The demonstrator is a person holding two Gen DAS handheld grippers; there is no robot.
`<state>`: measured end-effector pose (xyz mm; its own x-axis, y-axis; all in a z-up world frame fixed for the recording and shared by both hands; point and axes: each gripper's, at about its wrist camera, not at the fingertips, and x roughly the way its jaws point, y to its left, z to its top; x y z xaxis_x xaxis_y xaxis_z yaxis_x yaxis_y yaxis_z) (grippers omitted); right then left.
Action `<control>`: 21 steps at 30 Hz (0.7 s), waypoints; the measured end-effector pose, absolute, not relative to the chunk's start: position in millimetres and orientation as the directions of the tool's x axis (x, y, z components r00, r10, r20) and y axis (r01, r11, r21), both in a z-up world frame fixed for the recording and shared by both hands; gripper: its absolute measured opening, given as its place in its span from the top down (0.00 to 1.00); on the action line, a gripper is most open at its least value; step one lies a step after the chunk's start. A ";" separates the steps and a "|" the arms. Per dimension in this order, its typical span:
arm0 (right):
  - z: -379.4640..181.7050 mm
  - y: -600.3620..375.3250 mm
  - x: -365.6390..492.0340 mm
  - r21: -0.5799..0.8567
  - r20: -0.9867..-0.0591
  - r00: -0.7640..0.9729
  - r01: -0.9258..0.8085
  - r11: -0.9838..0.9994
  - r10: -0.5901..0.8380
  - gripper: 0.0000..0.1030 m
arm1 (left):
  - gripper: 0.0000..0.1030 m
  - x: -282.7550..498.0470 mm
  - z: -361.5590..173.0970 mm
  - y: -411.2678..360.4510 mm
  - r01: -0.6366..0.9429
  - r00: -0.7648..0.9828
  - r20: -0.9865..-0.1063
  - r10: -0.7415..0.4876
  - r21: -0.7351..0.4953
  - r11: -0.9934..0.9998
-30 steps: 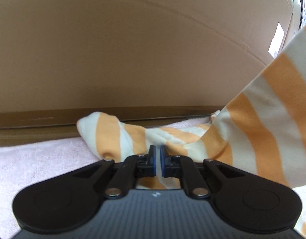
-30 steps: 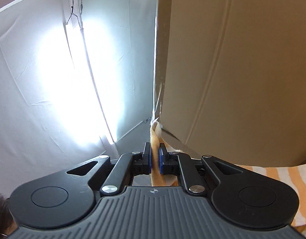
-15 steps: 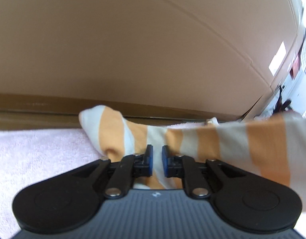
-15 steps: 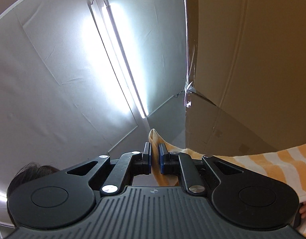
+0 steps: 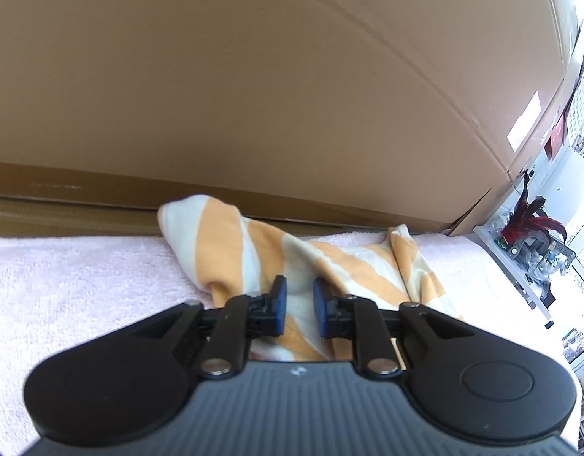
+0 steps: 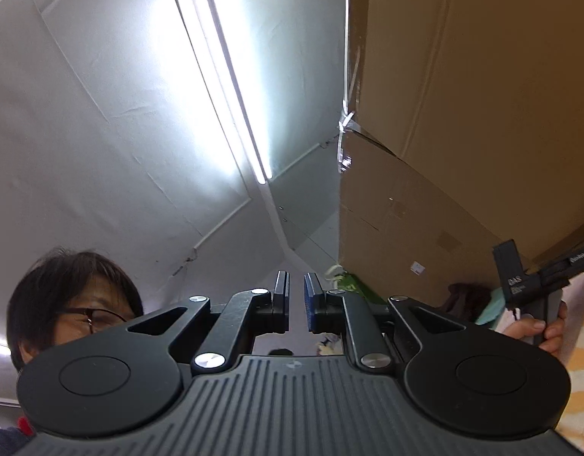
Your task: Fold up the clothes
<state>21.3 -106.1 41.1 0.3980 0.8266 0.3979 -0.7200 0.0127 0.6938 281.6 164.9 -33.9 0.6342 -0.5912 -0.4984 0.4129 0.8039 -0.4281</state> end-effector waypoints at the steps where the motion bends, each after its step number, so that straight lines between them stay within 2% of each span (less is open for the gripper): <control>1: 36.8 -104.5 18.9 0.705 0.352 0.418 -0.707 0.057 0.837 0.85 | 0.81 281.6 -33.5 165.1 0.413 0.634 -0.498 -0.592 -0.429 0.803; 3: 28.2 -99.8 11.5 0.714 0.228 0.474 -0.676 0.185 0.850 0.79 | 0.80 282.0 -32.8 164.5 0.414 0.633 -0.497 -0.594 -0.432 0.801; 5: 16.0 -90.9 2.2 0.706 0.101 0.501 -0.645 0.293 0.859 0.78 | 0.76 279.5 -31.5 166.0 0.420 0.632 -0.496 -0.595 -0.426 0.802; 7: 5.5 -75.7 -7.8 0.660 -0.075 0.525 -0.611 0.437 0.848 0.78 | 0.72 278.1 -30.9 165.2 0.429 0.629 -0.496 -0.599 -0.422 0.799; 9: -6.1 -50.6 -19.7 0.558 -0.239 0.512 -0.623 0.548 0.825 0.76 | 0.67 276.2 -28.7 164.4 0.441 0.622 -0.498 -0.605 -0.416 0.796; 11: -21.1 -20.8 -33.3 0.430 -0.392 0.479 -0.659 0.617 0.785 0.75 | 0.55 273.2 -26.8 161.0 0.452 0.624 -0.499 -0.601 -0.396 0.799; 13: -36.1 6.5 -49.2 0.271 -0.523 0.462 -0.707 0.653 0.717 0.68 | 0.48 270.2 -26.0 155.1 0.465 0.631 -0.502 -0.591 -0.365 0.807; 16: -57.8 39.5 -68.5 -0.032 -0.599 0.536 -0.758 0.651 0.595 0.64 | 0.48 266.2 -25.7 146.0 0.480 0.647 -0.511 -0.565 -0.303 0.823; 18: -61.9 50.7 -73.6 -0.172 -0.586 0.590 -0.761 0.626 0.556 0.64 | 0.48 266.6 -25.6 145.8 0.481 0.648 -0.514 -0.562 -0.297 0.825; 21: -59.8 48.0 -70.1 -0.165 -0.578 0.600 -0.750 0.641 0.553 0.66 | 0.43 266.5 -22.7 150.1 0.483 0.637 -0.517 -0.571 -0.309 0.819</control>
<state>-70.1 48.0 -59.8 0.5996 0.5531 -0.5784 -0.7498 0.6408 -0.1646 266.5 150.2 -22.7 0.6373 -0.5710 -0.5175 0.4833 0.8192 -0.3088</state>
